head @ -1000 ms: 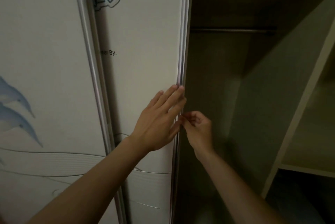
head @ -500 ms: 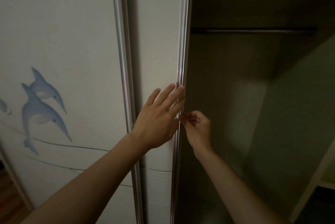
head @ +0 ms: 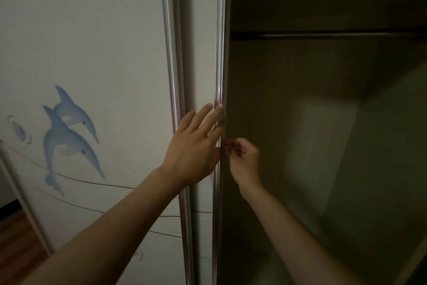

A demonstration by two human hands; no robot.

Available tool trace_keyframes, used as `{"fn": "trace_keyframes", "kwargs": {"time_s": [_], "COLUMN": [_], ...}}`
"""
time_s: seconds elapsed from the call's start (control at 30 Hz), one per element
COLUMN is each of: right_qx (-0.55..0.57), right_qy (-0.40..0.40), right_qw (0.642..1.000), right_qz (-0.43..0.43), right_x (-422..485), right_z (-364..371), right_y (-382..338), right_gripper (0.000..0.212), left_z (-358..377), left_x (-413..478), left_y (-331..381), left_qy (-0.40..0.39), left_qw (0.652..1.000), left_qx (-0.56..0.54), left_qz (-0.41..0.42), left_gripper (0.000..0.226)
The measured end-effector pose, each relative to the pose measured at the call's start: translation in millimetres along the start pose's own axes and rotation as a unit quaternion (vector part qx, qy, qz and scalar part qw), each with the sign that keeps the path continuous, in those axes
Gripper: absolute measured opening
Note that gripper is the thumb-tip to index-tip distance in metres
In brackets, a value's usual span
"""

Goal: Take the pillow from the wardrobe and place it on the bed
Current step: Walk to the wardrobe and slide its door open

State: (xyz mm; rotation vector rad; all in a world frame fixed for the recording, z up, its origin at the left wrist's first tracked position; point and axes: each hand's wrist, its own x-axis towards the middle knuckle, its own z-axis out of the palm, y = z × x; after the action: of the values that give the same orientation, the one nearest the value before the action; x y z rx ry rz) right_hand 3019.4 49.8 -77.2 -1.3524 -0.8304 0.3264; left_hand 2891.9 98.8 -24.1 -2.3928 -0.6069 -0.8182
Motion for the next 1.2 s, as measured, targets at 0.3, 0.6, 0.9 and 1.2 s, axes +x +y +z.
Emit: {"fn": "trace_keyframes", "kwargs": {"time_s": [0.3,0.6,0.9,1.2], "right_qx": [0.024,0.042,0.046,0.067], "right_qy": [-0.022,-0.038,-0.060,-0.101], "right_qw": [0.999,0.998,0.997,0.991], "right_qz": [0.024,0.023,0.026,0.055], "right_x": [-0.2,-2.9,-1.2,-0.7], "right_z": [24.5,40.7,52.3,59.5], "right_y": [-0.8,-1.6,-3.1,0.4], "right_gripper": [0.019,0.022,0.026,0.028], "left_z": [-0.4,4.3,1.3,4.6], "left_x": [-3.0,-5.0,-2.8,-6.0], "left_y": [-16.8,-23.7,-34.2,-32.5], "left_qy": [0.006,0.036,-0.011,-0.040], "left_qw": [1.000,0.999,0.998,0.997], "left_qx": [-0.001,0.010,0.053,0.061], "left_qz": [-0.015,-0.011,0.024,-0.007], "left_gripper": [0.058,0.049,0.045,0.050]}}
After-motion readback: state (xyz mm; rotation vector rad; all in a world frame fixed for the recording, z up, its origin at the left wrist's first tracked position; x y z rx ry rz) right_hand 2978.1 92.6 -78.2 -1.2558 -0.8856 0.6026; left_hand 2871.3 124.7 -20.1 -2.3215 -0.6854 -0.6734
